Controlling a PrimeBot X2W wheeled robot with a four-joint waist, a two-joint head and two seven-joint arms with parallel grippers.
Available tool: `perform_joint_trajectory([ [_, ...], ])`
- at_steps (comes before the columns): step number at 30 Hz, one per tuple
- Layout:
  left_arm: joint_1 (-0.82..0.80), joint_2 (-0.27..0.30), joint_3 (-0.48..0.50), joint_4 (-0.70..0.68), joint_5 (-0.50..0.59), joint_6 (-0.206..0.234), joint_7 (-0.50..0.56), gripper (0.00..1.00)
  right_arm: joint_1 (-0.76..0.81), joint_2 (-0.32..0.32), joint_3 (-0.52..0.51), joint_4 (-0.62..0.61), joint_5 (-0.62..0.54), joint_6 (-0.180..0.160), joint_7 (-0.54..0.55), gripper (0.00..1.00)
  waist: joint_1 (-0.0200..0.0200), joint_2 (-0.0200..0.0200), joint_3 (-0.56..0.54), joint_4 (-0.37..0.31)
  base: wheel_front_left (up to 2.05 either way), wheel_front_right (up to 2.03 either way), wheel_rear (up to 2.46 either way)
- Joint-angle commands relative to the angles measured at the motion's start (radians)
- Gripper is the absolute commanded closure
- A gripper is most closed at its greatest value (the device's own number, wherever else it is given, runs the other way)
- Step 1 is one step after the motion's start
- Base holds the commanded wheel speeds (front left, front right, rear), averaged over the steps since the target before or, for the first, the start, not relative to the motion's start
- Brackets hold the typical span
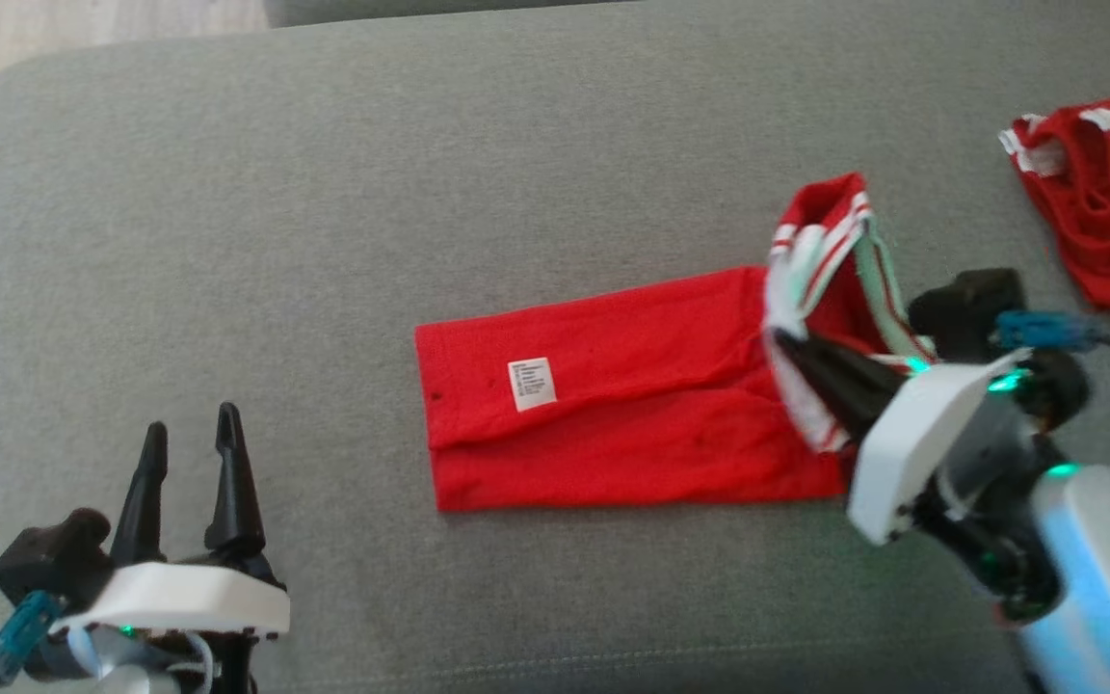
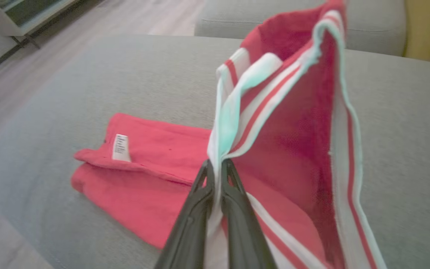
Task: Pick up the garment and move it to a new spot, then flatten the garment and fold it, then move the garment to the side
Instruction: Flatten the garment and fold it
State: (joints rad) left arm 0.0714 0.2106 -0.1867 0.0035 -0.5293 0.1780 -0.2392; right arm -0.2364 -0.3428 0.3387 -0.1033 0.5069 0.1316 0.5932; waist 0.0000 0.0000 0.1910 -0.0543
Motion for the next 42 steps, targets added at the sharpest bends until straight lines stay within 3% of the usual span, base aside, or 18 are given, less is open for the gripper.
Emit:
perform_joint_trajectory([
  [1, -0.044, 0.011, 0.027, -0.025, 0.004, 0.0, -0.005, 0.0, -0.017, 0.014, 0.025, -0.048, 0.01, -0.001, 0.005, 1.0, 0.0, 0.0, -0.004, 0.011, 0.0, 0.0, 0.0],
  [9, -0.049, 0.001, 0.011, -0.011, 0.003, -0.01, -0.009, 0.0, -0.068, 0.132, 0.147, 0.016, 0.028, -0.001, -0.006, 1.0, 0.0, 0.0, -0.012, 0.046, 0.0, 0.0, 0.0],
  [17, -0.061, -0.013, -0.015, 0.011, 0.006, -0.022, -0.011, 0.0, -0.154, 0.265, 0.243, 0.189, 0.066, -0.001, -0.043, 1.0, 0.0, 0.0, -0.019, 0.084, 0.0, 0.0, 0.0],
  [31, -0.087, -0.034, -0.05, 0.056, 0.009, -0.046, -0.015, 0.0, -0.297, 0.292, 0.352, 0.51, 0.212, -0.001, -0.187, 1.0, 0.0, 0.0, -0.017, 0.155, 0.0, 0.0, 0.0],
  [33, -0.09, -0.036, -0.052, 0.062, 0.009, -0.047, -0.016, 0.0, -0.32, 0.292, 0.367, 0.543, 0.236, -0.001, -0.216, 0.54, 0.0, 0.0, -0.018, 0.159, 0.0, 0.0, 0.0],
  [34, -0.091, -0.037, -0.053, 0.065, 0.009, -0.048, -0.016, 0.0, -0.33, 0.292, 0.377, 0.556, 0.248, -0.001, -0.23, 0.16, 0.0, 0.0, -0.019, 0.161, 0.0, 0.0, 0.0],
  [35, -0.092, -0.038, -0.053, 0.067, 0.009, -0.048, -0.016, 0.0, -0.34, 0.292, 0.388, 0.565, 0.264, -0.001, -0.243, 0.0, 0.0, 0.0, -0.019, 0.162, 0.0, 0.0, 0.0],
  [42, -0.09, -0.036, -0.051, 0.072, 0.007, -0.051, -0.017, 0.0, -0.389, 0.292, 0.45, 0.59, 0.35, -0.001, -0.306, 0.0, 0.0, 0.0, -0.021, 0.151, 0.0, 0.0, 0.0],
])
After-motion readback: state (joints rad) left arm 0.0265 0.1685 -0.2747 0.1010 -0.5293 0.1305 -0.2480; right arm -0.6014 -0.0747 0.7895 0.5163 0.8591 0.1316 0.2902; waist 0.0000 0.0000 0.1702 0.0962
